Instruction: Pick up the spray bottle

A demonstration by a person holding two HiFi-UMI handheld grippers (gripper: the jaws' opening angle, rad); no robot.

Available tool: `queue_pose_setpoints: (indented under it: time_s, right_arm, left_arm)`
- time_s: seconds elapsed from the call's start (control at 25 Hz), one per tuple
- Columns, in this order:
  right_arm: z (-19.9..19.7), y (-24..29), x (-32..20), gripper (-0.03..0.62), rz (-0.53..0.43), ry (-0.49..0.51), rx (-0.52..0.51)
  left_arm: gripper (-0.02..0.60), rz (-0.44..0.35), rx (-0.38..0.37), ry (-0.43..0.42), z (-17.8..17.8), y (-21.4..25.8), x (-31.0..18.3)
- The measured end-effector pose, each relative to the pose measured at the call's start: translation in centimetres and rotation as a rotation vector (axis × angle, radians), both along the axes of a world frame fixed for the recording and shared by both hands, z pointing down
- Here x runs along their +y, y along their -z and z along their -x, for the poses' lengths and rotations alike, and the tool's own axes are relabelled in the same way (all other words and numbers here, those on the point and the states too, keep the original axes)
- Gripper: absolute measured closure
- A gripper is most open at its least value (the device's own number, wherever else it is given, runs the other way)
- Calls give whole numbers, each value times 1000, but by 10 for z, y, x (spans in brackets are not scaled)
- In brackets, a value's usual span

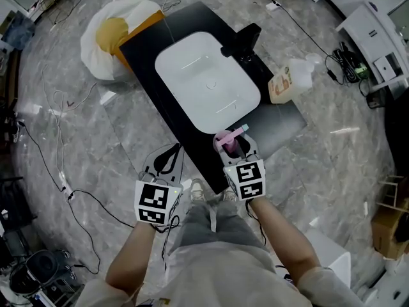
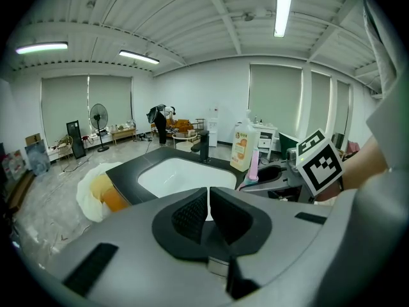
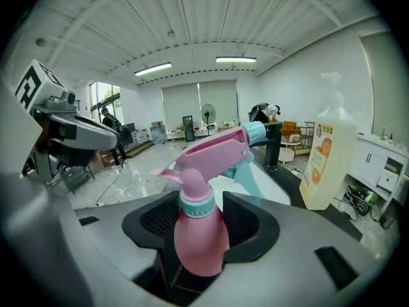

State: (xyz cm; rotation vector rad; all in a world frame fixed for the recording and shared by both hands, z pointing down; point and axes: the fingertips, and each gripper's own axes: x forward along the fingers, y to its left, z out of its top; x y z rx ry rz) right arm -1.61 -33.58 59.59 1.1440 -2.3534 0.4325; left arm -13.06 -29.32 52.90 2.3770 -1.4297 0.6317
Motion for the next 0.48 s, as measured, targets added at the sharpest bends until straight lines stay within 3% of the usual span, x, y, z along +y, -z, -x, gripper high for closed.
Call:
queue_pose_setpoints:
  time_s: [0.24,0.48]
  right_arm:
    - [-5,32,-8,367,-60,37,2]
    - [-18,98,-20,372,-141,23,-75]
  left_arm:
    - [554,-33,-1,11,3,15,-2]
    - [554,-111,4,15,3,52,-14]
